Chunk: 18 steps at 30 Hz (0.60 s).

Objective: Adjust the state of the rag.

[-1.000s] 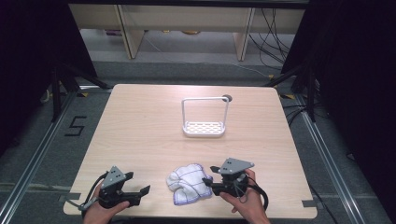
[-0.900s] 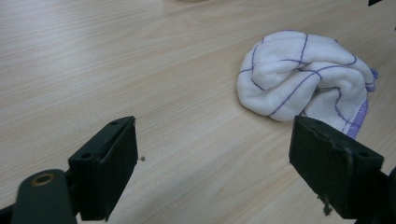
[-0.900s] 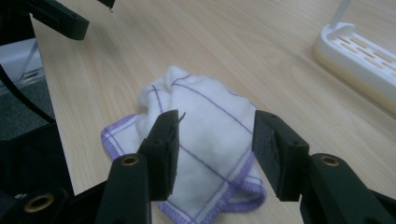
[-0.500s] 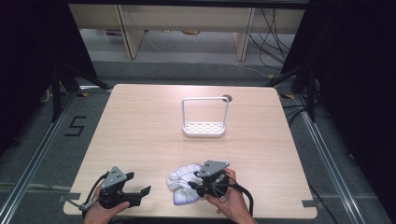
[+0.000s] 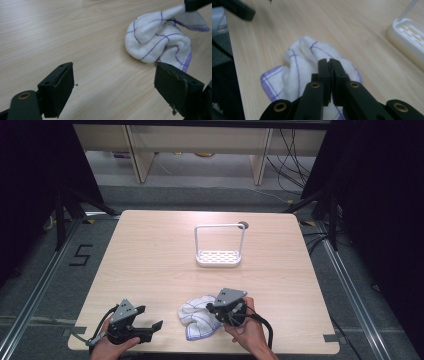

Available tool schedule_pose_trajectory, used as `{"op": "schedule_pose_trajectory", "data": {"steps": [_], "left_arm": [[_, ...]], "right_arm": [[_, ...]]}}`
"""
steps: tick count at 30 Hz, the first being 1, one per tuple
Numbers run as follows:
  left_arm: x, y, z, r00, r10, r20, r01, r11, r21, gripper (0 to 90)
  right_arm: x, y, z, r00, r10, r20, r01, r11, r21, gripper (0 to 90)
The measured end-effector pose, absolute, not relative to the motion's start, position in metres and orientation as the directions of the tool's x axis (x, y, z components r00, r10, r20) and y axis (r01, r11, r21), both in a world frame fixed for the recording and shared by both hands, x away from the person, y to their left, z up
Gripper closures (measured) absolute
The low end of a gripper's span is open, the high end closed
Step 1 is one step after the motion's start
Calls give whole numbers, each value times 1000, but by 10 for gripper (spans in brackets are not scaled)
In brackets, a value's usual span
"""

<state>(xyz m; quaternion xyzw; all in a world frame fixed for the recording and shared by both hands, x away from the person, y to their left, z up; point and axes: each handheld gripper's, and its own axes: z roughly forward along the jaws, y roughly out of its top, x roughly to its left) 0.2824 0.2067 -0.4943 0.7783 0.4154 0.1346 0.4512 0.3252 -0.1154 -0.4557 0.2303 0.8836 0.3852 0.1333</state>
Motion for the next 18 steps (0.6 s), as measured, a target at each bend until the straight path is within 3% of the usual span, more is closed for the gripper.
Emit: {"op": "schedule_pose_trajectory", "data": {"steps": [9,18], "left_arm": [[277,185,-498,688,705,-175,506,-293,811,213],[285,148,-502,748,635,-194,482,-318,816,249]], "right_arm": [[361,-159,-448,-790,610,62,412,454,790,883],[382,-189,-459,-739,668,88,480,431,764,883]]}}
